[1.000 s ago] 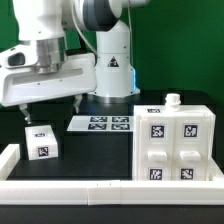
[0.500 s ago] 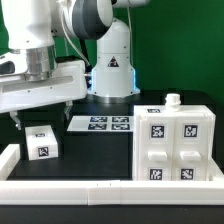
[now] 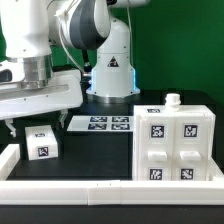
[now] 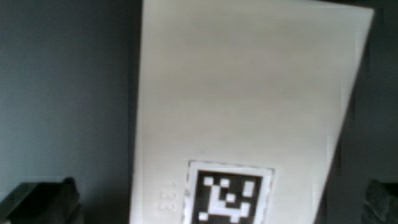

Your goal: Assemble cabinet

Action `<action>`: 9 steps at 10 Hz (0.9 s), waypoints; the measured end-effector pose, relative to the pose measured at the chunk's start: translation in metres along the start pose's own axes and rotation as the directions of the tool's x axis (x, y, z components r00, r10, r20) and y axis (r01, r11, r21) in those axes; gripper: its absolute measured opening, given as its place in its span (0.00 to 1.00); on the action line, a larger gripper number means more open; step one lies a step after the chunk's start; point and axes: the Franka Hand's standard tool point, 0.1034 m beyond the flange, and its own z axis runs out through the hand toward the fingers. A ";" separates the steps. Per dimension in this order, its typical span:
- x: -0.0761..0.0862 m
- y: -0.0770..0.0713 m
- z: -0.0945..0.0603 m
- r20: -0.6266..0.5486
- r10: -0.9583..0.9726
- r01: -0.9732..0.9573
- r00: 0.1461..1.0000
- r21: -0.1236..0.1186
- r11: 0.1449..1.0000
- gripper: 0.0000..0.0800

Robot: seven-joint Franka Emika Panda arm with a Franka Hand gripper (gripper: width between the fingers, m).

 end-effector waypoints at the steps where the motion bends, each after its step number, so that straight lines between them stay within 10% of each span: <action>1: -0.003 0.000 0.009 0.002 -0.001 0.001 1.000 -0.005 1.000 1.00; 6: -0.007 0.003 0.021 0.000 -0.030 0.030 1.000 -0.020 0.999 0.98; 7: -0.007 0.002 0.021 0.000 -0.031 0.031 1.000 -0.018 0.999 0.77; 9: -0.005 0.000 0.021 0.000 -0.033 0.033 0.999 -0.015 0.999 0.70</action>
Offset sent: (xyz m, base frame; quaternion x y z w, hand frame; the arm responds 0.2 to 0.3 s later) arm 0.0048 -0.0058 -0.0318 0.0003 0.0427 -0.0181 0.9989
